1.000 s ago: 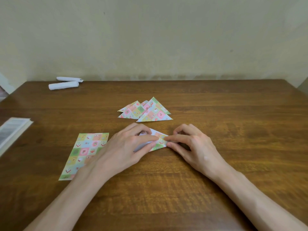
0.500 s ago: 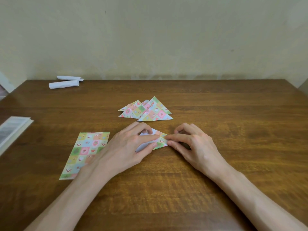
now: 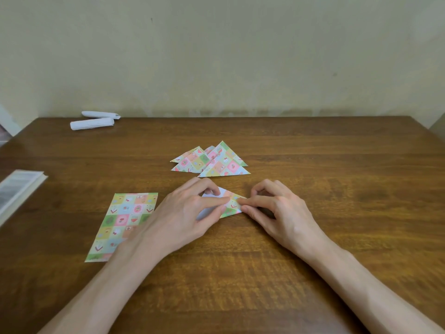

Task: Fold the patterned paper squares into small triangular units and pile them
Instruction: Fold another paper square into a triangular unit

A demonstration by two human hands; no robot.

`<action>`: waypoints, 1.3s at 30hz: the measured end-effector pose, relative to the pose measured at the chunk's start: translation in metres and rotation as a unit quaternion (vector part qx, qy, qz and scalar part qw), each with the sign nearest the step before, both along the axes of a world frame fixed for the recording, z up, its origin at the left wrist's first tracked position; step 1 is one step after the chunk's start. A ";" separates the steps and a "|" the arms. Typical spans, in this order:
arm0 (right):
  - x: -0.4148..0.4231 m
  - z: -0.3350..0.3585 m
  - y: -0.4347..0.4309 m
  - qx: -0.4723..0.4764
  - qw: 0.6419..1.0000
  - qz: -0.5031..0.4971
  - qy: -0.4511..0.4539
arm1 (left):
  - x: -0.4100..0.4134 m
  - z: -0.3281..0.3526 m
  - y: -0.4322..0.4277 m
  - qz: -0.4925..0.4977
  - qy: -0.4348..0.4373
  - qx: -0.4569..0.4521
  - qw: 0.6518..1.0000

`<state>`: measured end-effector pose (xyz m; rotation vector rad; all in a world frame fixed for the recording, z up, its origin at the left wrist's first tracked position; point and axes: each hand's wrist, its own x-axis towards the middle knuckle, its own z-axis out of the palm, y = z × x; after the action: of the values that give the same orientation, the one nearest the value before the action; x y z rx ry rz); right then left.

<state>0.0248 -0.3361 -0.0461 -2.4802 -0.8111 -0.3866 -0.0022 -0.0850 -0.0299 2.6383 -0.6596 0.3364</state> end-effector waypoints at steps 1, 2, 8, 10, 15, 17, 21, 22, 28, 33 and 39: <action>0.000 0.000 0.000 -0.001 1.000 -0.001 0.000 | 0.000 0.000 -0.001 0.004 0.001 -0.007 1.000; 0.000 0.000 0.000 -0.001 1.000 -0.001 0.000 | 0.001 0.001 -0.003 0.009 -0.001 -0.017 1.000; 0.000 0.001 -0.001 -0.002 1.000 0.006 0.006 | 0.008 -0.004 -0.011 0.055 -0.019 -0.057 0.997; 0.000 0.001 -0.001 -0.004 1.000 0.009 0.009 | 0.010 -0.005 -0.011 0.061 -0.007 -0.071 0.996; -0.001 0.004 -0.003 -0.004 1.000 0.017 0.011 | 0.014 -0.006 -0.010 0.063 0.014 -0.082 0.995; -0.002 0.005 -0.003 0.006 1.000 0.017 0.013 | 0.015 -0.006 -0.009 0.063 0.017 -0.081 0.995; -0.002 0.009 -0.003 0.019 0.999 0.019 0.032 | 0.015 -0.006 -0.009 0.057 0.020 -0.076 0.995; -0.002 0.010 -0.003 0.036 0.998 0.015 0.050 | 0.016 -0.006 -0.009 0.057 0.022 -0.074 0.995; 0.009 0.016 -0.012 0.158 0.978 -0.052 0.125 | 0.016 -0.007 -0.008 0.057 0.025 -0.079 0.995; 0.014 0.022 -0.010 0.119 0.975 -0.070 0.172 | 0.016 -0.007 -0.008 0.056 0.032 -0.076 0.995; 0.022 0.025 0.002 0.051 0.974 -0.106 0.195 | 0.016 -0.005 -0.008 0.057 0.037 -0.075 0.995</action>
<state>0.0465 -0.3343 -0.0211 -2.4374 -0.3599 -0.0054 0.0137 -0.0931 -0.0350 2.5363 -0.4428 0.3066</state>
